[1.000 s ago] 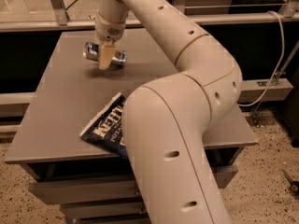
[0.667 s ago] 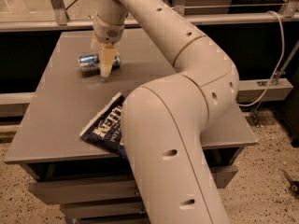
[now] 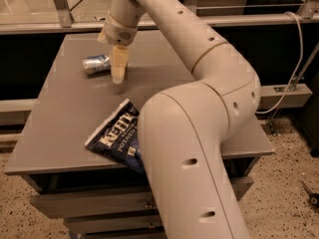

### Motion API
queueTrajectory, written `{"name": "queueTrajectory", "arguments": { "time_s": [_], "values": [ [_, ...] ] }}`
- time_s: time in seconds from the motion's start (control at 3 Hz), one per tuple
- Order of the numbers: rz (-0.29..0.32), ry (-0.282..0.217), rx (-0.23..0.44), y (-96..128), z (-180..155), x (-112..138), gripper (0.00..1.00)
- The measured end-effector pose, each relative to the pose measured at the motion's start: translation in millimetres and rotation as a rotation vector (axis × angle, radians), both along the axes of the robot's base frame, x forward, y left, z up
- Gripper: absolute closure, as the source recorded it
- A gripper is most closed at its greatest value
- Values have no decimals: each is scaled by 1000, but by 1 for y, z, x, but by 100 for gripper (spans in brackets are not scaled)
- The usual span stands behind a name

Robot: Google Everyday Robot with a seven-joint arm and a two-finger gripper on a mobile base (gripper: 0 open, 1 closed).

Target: Knock redbull can over

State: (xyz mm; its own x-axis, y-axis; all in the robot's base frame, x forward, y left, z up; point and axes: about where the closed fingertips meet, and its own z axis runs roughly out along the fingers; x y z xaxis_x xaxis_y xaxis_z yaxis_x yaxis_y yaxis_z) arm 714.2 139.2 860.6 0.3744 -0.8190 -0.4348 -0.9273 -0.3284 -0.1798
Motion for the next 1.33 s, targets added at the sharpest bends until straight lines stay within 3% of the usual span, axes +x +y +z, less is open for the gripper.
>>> {"name": "queueTrajectory", "arguments": {
  "time_s": [0.33,0.67,1.0,1.33],
  "values": [
    [-53,20,172,-17,24,1,0],
    [-150,-5,440,-55,72,2,0],
    [-250,-38,744,-99,117,-16,0],
    [-321,-68,797,-125,124,-10,0]
  ]
}}
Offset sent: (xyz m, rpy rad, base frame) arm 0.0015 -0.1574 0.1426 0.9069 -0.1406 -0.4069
